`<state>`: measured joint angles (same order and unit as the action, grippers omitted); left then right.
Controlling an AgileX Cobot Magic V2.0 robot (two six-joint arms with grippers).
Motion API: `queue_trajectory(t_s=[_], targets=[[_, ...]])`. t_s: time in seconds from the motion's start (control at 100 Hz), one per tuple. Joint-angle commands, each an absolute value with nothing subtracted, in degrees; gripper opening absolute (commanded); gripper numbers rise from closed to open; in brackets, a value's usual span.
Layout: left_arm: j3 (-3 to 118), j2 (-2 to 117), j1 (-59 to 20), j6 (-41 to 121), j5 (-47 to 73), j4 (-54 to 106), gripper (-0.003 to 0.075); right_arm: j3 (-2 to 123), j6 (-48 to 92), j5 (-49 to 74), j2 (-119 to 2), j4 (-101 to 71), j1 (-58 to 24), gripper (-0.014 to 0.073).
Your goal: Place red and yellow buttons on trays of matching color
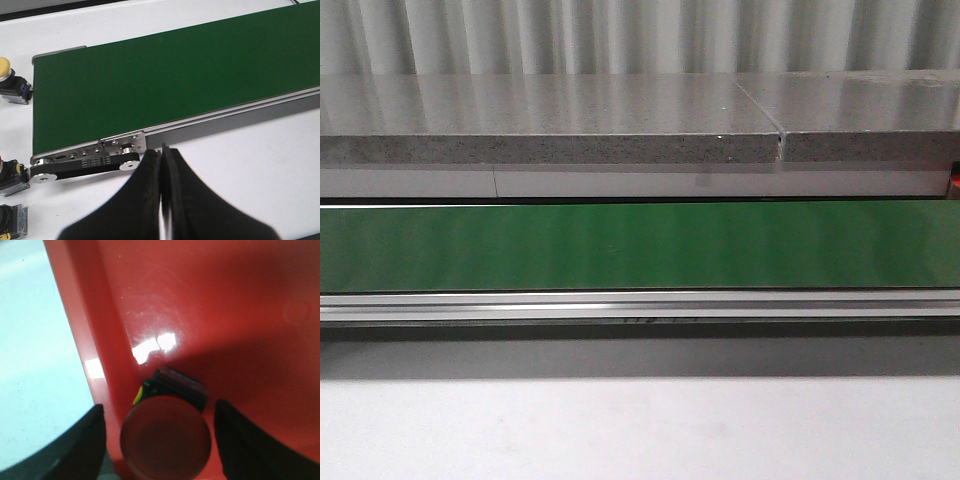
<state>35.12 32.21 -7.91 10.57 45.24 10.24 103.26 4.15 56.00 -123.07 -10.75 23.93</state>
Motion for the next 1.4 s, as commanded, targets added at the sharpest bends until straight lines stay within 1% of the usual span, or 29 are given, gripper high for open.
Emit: queue_trajectory(t_s=[0.0,0.31,0.42,0.52,0.64,0.71,0.78,0.86,1.15,1.39], targets=[[36.8,32.4,-8.2,10.0,41.6,11.1,-0.0020,105.0,4.4,54.4,-118.7,-11.6,24.3,0.0529],[36.8,32.4,-8.2,10.0,41.5,11.1,-0.0020,104.5,9.5,55.5,-112.5,-11.4,22.4,0.0444],[36.8,32.4,-8.2,10.0,41.5,11.1,-0.0020,103.3,10.1,56.3,-109.5,-9.8,20.6,0.0391],[36.8,32.4,-8.2,10.0,41.5,11.1,-0.0020,102.0,10.1,57.9,-106.4,-6.6,18.0,0.0294],[36.8,32.4,-8.2,10.0,41.5,11.1,-0.0020,99.0,10.1,57.8,-102.2,-4.3,14.9,0.0124],[36.8,32.4,-8.2,10.0,41.5,11.1,-0.0020,96.7,10.0,56.9,-99.6,-4.3,13.2,0.0041],[36.8,32.4,-8.2,10.0,41.5,11.1,-0.0020,93.9,10.0,56.0,-97.1,-4.4,11.1,-0.0023],[36.8,32.4,-8.2,10.0,41.5,11.1,-0.0020,90.9,10.0,55.8,-94.2,-4.4,9.2,-0.0071],[36.8,32.4,-8.2,10.0,41.5,11.1,-0.0020,77.5,9.9,51.3,-81.9,-4.6,3.4,-0.0067],[36.8,32.4,-8.2,10.0,41.5,11.1,-0.0020,66.3,9.9,45.7,-68.8,-5.2,2.8,-0.0067]])
